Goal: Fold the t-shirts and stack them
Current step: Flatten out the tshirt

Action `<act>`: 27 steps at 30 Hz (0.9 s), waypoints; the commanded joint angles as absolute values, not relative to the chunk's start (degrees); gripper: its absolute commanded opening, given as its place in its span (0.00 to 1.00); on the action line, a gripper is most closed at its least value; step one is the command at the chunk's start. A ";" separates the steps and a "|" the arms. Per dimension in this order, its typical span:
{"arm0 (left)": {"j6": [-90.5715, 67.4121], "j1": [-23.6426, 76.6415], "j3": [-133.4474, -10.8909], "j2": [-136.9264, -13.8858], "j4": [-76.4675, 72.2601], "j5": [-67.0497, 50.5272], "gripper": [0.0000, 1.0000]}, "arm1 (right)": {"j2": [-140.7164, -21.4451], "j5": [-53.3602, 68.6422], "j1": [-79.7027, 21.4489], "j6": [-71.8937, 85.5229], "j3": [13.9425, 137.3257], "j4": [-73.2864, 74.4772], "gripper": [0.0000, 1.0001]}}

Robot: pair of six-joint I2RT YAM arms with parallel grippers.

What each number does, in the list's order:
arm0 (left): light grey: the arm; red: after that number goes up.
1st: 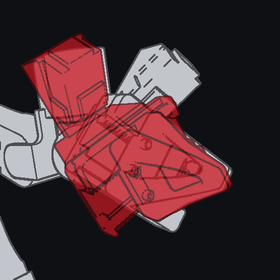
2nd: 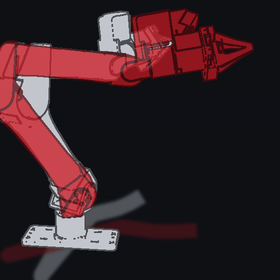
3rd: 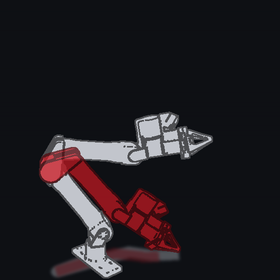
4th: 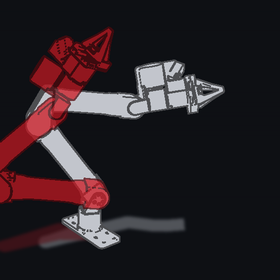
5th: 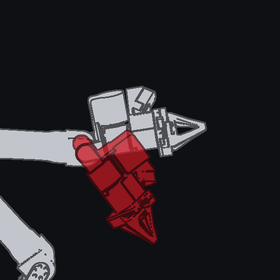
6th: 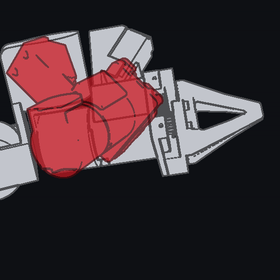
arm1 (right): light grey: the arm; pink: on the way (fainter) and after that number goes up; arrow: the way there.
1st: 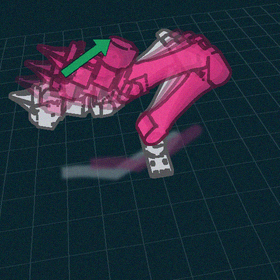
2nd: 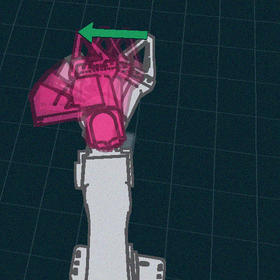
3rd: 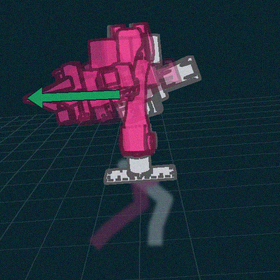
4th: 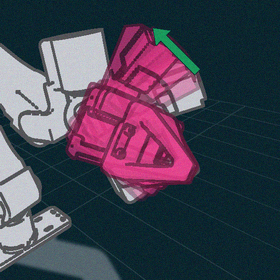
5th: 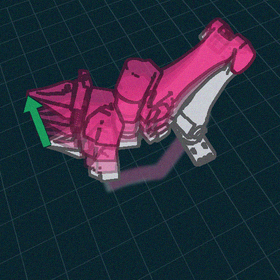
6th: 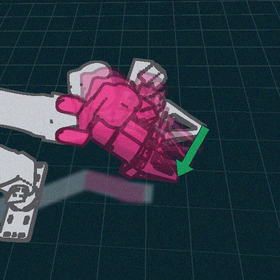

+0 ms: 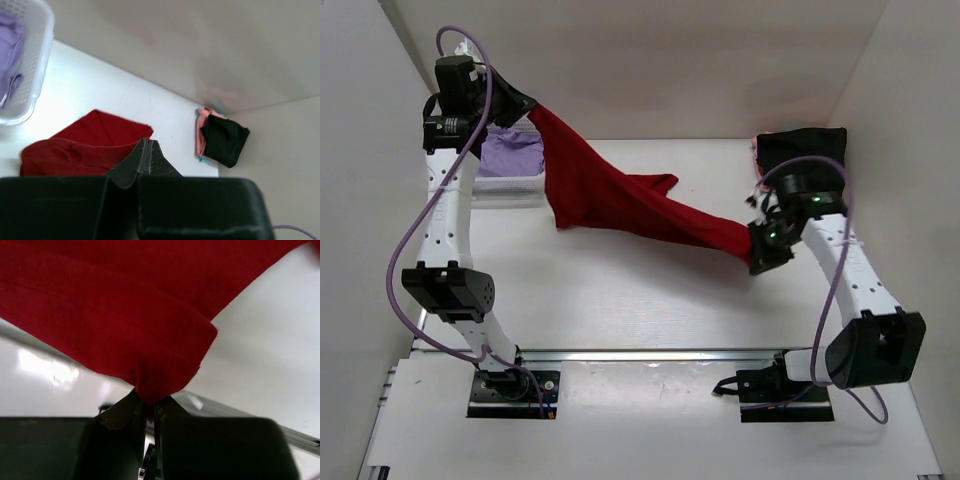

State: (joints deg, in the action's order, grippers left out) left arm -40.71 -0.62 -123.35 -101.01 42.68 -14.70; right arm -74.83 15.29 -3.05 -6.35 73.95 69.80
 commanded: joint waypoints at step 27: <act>-37.09 3.77 -105.74 -86.49 46.06 -9.76 0.00 | -81.37 1.32 -5.63 13.53 52.11 34.73 0.60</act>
